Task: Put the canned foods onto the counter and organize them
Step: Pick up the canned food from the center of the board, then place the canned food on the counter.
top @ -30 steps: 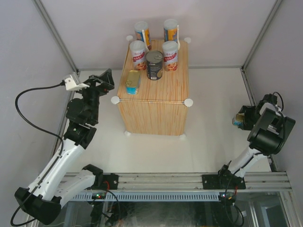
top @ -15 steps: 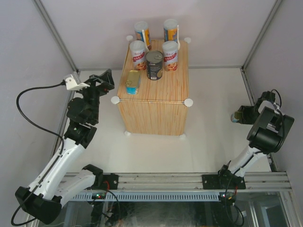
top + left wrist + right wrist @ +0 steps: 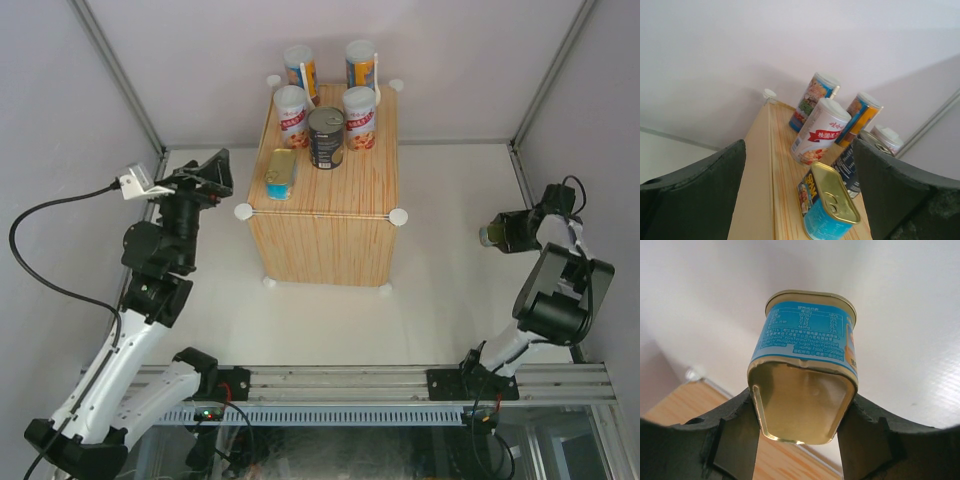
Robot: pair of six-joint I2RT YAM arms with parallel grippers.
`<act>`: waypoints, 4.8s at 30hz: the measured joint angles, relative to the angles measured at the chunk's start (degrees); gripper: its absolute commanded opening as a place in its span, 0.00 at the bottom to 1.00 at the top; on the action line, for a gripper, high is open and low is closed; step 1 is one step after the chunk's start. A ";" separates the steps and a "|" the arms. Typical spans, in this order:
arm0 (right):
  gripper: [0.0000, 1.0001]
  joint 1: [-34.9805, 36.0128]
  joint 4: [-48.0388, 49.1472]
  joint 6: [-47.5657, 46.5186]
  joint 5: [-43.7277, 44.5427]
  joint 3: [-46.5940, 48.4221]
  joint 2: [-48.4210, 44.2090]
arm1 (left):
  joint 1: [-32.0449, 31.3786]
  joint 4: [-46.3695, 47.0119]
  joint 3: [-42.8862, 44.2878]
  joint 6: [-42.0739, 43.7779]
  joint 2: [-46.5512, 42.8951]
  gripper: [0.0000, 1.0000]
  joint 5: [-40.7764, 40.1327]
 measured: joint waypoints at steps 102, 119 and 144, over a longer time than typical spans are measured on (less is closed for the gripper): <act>0.00 71.76 29.07 1.62 -11.93 22.53 -27.76 | -9.44 13.62 16.06 -26.53 15.50 0.48 55.74; 0.00 69.88 29.20 1.92 -14.21 22.51 -27.21 | -8.90 22.82 16.06 -31.95 19.71 0.67 54.60; 0.00 66.69 28.92 1.97 -23.58 19.91 -26.25 | -5.57 24.61 18.60 -35.41 26.16 0.69 60.70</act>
